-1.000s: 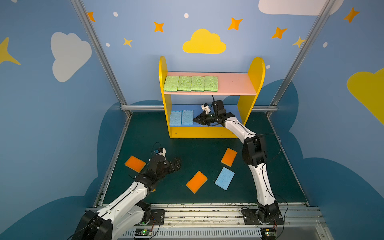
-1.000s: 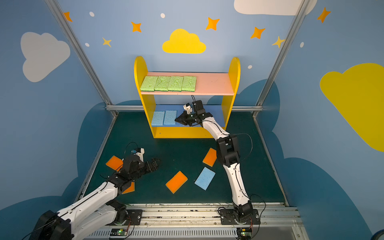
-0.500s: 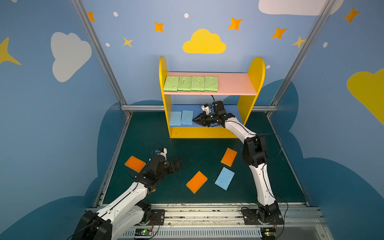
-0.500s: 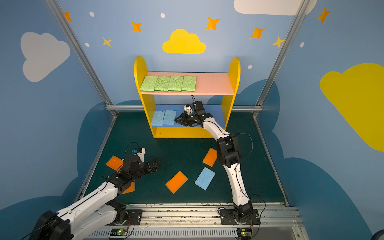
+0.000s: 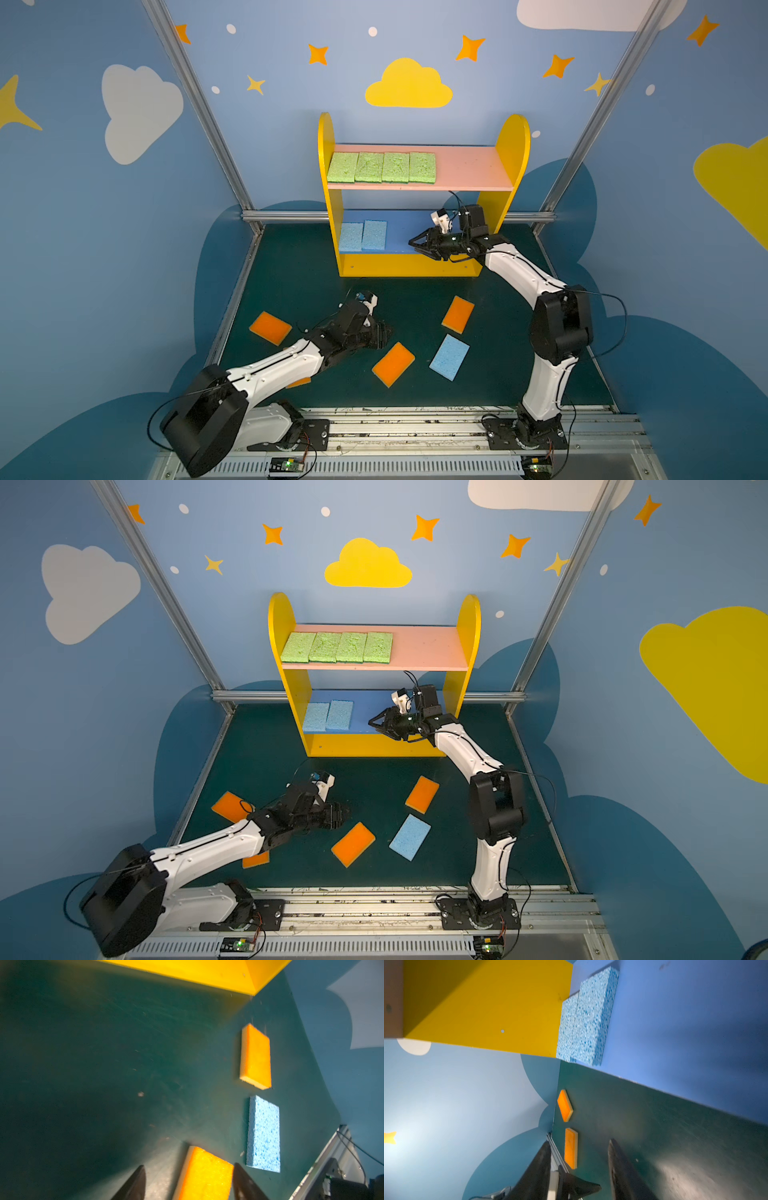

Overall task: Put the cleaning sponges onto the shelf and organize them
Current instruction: 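Release the sponge and withdraw the right gripper toward the table sponges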

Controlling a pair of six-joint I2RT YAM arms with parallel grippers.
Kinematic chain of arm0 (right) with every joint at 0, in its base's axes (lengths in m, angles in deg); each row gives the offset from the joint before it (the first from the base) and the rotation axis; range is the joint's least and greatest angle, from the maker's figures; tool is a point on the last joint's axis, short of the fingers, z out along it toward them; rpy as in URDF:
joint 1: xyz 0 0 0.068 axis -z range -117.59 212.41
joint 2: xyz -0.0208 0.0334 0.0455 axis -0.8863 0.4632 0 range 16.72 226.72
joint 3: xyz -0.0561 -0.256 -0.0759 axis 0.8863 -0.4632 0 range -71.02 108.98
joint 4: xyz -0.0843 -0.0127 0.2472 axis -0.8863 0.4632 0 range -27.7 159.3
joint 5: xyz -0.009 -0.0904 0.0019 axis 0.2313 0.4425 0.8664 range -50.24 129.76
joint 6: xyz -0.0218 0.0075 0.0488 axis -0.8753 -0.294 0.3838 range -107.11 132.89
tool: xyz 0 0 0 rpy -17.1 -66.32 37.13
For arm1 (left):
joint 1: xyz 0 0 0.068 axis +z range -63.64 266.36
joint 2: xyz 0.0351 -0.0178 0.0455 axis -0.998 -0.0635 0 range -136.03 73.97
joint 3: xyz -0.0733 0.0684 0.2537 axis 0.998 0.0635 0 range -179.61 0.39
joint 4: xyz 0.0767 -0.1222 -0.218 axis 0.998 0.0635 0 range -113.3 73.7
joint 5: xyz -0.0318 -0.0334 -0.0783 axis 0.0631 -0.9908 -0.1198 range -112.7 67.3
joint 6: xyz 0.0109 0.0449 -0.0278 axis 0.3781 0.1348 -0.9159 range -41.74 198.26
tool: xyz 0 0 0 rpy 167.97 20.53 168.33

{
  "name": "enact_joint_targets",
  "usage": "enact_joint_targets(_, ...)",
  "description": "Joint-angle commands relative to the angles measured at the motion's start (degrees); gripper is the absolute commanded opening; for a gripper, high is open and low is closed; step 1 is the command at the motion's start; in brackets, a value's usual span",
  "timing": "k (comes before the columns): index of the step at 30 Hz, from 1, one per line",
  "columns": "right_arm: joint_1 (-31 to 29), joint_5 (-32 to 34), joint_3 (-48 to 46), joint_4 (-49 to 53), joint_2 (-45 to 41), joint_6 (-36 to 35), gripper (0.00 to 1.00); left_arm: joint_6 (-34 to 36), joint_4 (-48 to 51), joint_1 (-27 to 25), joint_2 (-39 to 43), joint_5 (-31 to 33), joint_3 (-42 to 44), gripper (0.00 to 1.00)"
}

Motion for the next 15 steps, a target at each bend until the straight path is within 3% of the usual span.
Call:
enact_joint_targets(1, 2.7, -0.1, -6.0, 2.2, -5.7, -3.0, 0.48, 0.8, -1.3, -2.2, -3.7, -1.9, -3.7, 0.54)
enact_joint_targets(7, 8.0, 0.8, -22.5, 3.0, -19.3, -5.5, 0.51, 1.1, -2.1, -6.4, -11.8, -4.1, -9.3, 0.37)
enact_joint_targets(13, 9.4, 3.4, -41.7, 0.1, -30.8, -6.9, 0.53, 2.1, -0.4, -9.7, -18.8, -5.9, -14.3, 0.20)
enact_joint_targets(14, 9.6, 3.7, -44.1, 0.2, -32.4, -7.3, 0.53, 2.1, 0.1, -10.0, -19.9, -6.2, -14.9, 0.16)
enact_joint_targets(15, 9.7, 4.5, -46.3, 0.7, -34.5, -8.0, 0.53, 1.9, 0.1, -10.3, -20.8, -6.3, -15.2, 0.04)
